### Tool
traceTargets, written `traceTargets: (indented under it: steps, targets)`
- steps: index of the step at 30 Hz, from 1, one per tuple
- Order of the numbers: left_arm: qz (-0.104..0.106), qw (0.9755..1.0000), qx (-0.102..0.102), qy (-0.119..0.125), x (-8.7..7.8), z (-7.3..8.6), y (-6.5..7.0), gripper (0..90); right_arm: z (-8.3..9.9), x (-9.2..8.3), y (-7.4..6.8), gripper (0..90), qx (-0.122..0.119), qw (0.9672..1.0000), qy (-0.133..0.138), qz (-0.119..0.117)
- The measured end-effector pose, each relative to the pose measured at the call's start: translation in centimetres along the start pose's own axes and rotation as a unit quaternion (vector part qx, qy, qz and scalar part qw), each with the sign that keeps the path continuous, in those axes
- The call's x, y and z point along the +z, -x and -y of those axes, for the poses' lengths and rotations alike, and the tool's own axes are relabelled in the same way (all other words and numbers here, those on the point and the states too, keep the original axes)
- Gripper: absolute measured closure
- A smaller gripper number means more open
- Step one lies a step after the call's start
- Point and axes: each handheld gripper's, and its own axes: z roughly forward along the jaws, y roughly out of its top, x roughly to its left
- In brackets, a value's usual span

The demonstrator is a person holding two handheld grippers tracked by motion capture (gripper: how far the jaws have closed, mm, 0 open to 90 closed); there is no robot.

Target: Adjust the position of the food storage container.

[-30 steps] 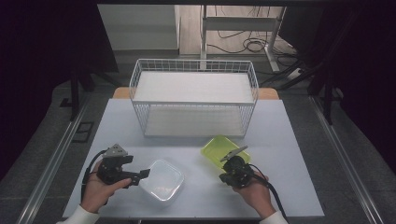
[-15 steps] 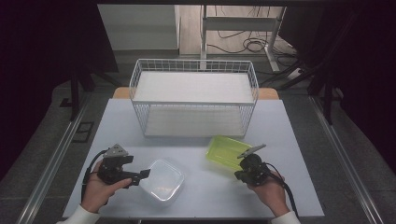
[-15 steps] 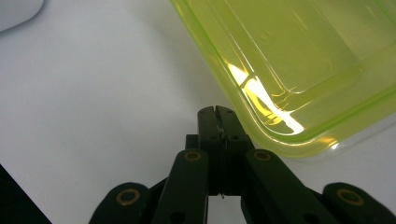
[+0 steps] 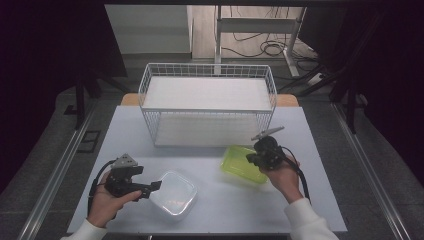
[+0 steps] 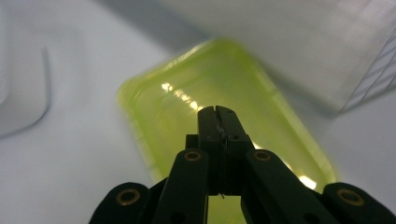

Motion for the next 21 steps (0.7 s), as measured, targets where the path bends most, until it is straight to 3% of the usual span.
traceTargets:
  steps: [1, 2, 4, 6, 12, 18, 21]
  targets:
    - [0.0, 1.0, 0.0, 0.0, 0.0, 0.0, 0.0, 12.4, 0.0, 0.0, 0.0, 89.5, 0.0, 1.0, 0.0, 0.0]
    - [0.0, 1.0, -0.002, 0.001, -0.1, 0.0, -0.1, 12.5, -1.3, 1.2, 0.7, 89.5, -0.004, 0.9999, 0.011, 0.007]
    - [0.0, 1.0, -0.002, 0.002, -0.2, 0.1, -0.3, 12.4, -2.2, 2.4, 1.1, 89.5, -0.012, 0.9998, 0.011, 0.015]
    - [0.0, 1.0, -0.002, 0.003, -0.3, 0.1, -0.4, 12.4, -2.8, 3.5, 1.2, 89.5, -0.022, 0.9995, 0.008, 0.022]
    - [0.0, 1.0, -0.003, 0.005, -0.3, 0.1, -0.5, 12.5, -3.6, 6.4, 1.5, 89.5, -0.021, 0.999, -0.004, 0.039]
    - [0.001, 1.0, 0.0, 0.001, -0.2, 0.1, -0.5, 12.5, -3.9, 7.1, 1.2, 89.5, -0.026, 0.9992, -0.008, 0.03]
    - [0.0, 1.0, -0.002, 0.002, -0.1, 0.1, -0.4, 12.5, -4.0, 7.1, 0.8, 89.6, -0.043, 0.9982, -0.012, 0.039]
